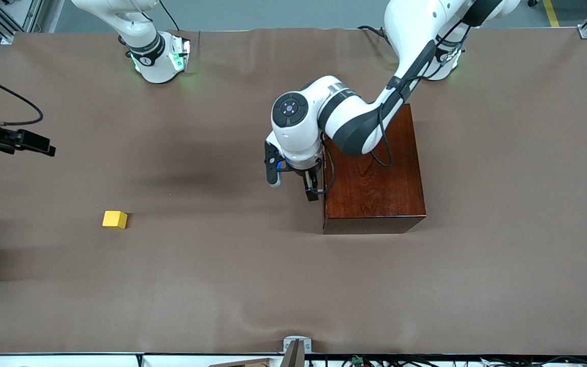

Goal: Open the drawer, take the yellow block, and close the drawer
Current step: 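Push the drawer shut into the box with the left gripper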

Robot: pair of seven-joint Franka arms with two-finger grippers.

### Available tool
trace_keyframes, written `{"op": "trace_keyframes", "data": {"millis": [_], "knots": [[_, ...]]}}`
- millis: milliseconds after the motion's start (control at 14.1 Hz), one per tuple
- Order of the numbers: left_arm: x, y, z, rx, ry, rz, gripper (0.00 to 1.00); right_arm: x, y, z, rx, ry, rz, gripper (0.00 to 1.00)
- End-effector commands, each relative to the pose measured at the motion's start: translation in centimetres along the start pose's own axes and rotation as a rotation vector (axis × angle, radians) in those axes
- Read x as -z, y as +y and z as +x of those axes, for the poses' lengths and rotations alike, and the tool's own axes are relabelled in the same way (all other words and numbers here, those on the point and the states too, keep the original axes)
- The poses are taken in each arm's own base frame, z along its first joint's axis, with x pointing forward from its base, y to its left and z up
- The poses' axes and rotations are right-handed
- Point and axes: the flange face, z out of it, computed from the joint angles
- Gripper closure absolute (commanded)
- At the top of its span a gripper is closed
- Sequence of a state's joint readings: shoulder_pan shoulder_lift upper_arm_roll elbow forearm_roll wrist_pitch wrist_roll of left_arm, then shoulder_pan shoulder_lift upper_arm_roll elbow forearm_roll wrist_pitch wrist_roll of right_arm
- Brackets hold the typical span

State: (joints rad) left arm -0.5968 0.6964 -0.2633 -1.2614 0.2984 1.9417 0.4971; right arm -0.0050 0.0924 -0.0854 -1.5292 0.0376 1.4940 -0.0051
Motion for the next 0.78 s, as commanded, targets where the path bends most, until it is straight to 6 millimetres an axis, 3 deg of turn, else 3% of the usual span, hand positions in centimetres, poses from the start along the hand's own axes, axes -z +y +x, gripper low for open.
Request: {"op": "trace_keyframes", "data": {"millis": [0,71,213,284,426,497,710], "knots": [[4.5,-0.9,-0.2,0.164,0.1,0.055,0.0,2.7,-0.3,-1.4,-0.013,-0.008,-0.015,0.0],[6.7,-1.6,-1.0,0.25,0.128,0.059,0.0,4.5,-0.4,-2.8,-0.01,0.021,-0.013,0.0],[11.4,-3.5,-3.7,0.405,0.172,0.085,0.0,5.3,0.0,-4.2,-0.014,0.034,-0.007,0.0],[14.2,-5.1,-6.3,0.462,0.184,0.108,0.0,5.4,0.4,-4.8,-0.018,0.047,-0.003,0.0],[16.4,-8.5,-12.1,0.57,0.137,0.069,0.0,6.0,0.4,-4.4,-0.017,0.082,-0.004,0.0],[18.4,-10.1,-15.5,0.633,0.143,0.051,0.0,6.1,0.0,-4.3,-0.011,0.09,-0.004,0.0],[22.4,-12.8,-23.7,0.754,0.102,0.056,0.0,5.9,-0.3,-4.4,0.001,0.075,-0.005,0.0]]}}
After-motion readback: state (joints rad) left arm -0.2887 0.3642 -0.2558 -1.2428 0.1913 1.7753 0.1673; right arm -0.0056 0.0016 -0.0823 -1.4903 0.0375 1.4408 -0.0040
